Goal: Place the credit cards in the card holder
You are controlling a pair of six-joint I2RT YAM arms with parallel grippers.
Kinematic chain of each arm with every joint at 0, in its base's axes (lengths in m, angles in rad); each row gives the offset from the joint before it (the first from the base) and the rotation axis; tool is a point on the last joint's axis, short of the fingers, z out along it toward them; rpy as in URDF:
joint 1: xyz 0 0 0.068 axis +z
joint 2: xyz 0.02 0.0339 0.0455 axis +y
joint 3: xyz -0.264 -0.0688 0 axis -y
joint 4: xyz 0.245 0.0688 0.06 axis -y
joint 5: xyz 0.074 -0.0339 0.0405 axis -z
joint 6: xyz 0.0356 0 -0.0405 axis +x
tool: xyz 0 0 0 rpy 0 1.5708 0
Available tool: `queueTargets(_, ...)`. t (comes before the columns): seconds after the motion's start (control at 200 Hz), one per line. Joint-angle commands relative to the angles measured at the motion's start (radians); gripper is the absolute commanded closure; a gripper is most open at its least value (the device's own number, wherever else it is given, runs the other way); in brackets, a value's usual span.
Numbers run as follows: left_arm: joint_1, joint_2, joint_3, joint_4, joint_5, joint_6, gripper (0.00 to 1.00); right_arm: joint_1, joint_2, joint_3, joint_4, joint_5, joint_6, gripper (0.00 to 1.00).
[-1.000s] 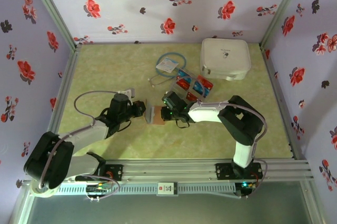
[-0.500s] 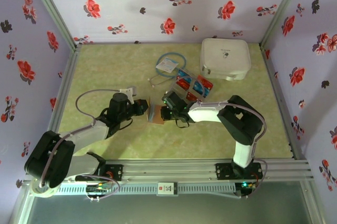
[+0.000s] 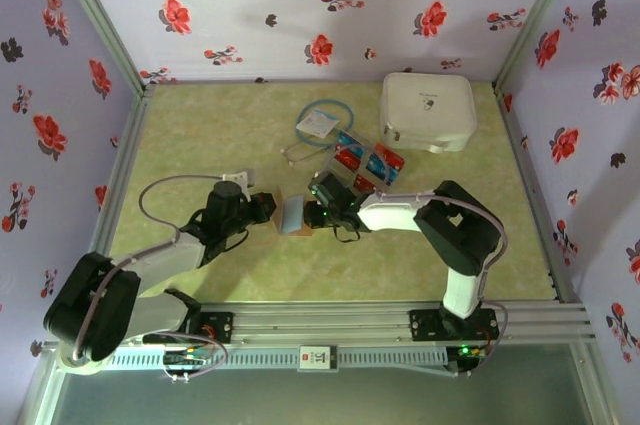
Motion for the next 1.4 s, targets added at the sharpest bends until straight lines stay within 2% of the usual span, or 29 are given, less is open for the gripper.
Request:
queueTargets(0.0, 0.011, -0.027, -0.02, -0.041, -0.047, 0.018, 1.0, -0.033, -0.072, 0.007, -0.14, 0.023, -0.035, 0.71)
queueTargets(0.14, 0.01, -0.02, -0.026, -0.035, -0.047, 0.017, 1.0, -0.04, -0.151, 0.046, -0.219, 0.035, -0.076, 0.7)
queueTargets(0.285, 0.011, -0.015, -0.029, -0.022, -0.046, 0.013, 1.0, -0.03, -0.163, 0.094, -0.246, 0.009, -0.091, 0.71)
queueTargets(0.505, 0.011, -0.014, -0.028, -0.035, -0.047, 0.026, 1.0, 0.018, -0.058, 0.159, -0.22, -0.033, -0.074, 0.73)
queueTargets(0.685, 0.011, -0.013, -0.012, -0.092, -0.063, 0.051, 1.0, 0.026, 0.026, 0.133, -0.14, -0.039, -0.048, 0.76)
queueTargets(0.71, 0.011, -0.012, -0.008, -0.107, -0.067, 0.056, 0.94, 0.025, 0.032, 0.127, -0.139, -0.033, -0.049, 0.76)
queueTargets(0.75, 0.011, -0.012, 0.003, -0.139, -0.079, 0.061, 0.75, 0.025, 0.038, 0.114, -0.135, -0.024, -0.049, 0.76)
queueTargets(0.775, 0.011, -0.011, 0.011, -0.161, -0.088, 0.066, 0.68, 0.024, 0.038, 0.103, -0.132, -0.017, -0.05, 0.77)
queueTargets(0.86, 0.011, -0.004, 0.034, -0.223, -0.116, 0.084, 0.6, 0.018, 0.039, 0.076, -0.124, -0.013, -0.048, 0.77)
queueTargets(1.17, 0.0, 0.126, 0.17, -0.486, -0.251, 0.149, 0.56, 0.009, 0.024, 0.012, -0.104, -0.006, -0.038, 0.78)
queueTargets(1.395, -0.072, 0.24, 0.266, -0.597, -0.367, 0.186, 0.55, 0.011, 0.021, -0.007, -0.089, -0.01, -0.023, 0.79)
